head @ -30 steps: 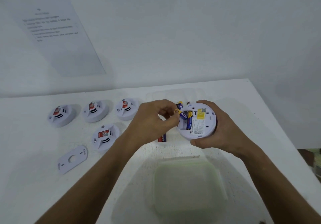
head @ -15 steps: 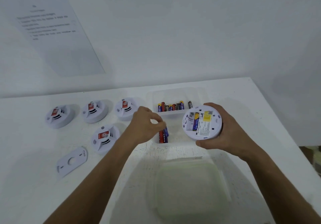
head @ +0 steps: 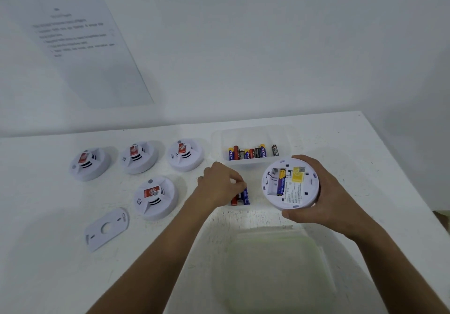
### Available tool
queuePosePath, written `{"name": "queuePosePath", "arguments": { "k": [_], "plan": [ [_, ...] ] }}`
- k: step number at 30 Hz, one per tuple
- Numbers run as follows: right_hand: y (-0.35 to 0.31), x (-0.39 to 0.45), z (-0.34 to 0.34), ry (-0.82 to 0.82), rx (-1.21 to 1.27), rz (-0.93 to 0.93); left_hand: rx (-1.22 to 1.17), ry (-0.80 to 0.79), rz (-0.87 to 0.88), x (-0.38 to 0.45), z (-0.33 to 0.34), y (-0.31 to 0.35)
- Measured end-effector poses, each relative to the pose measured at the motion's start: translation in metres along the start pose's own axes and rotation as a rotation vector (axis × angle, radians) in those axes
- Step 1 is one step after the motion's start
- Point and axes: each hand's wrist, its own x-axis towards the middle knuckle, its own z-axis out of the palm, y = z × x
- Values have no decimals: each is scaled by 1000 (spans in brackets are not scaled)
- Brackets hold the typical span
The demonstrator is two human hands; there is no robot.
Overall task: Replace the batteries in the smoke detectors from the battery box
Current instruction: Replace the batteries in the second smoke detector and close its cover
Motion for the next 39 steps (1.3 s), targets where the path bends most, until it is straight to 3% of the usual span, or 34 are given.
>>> {"name": "queuePosePath", "arguments": {
  "k": [9, 12, 17, 23, 39],
  "plan": [
    [-1, 2, -3, -17, 1, 8, 185, 61, 41, -11, -3, 3],
    [-4, 2, -3, -13, 12, 0, 106, 77, 81, -17, -10, 4],
    [-9, 6, -2, -31, 50, -40, -176, 269, 300, -43, -28, 17],
    [-15, 10, 10, -72, 50, -93, -195, -32, 476, -54, -41, 26],
    [-18, 11, 14, -13, 31, -197, -265, -121, 480, -51, -34, 30]
  ]
}}
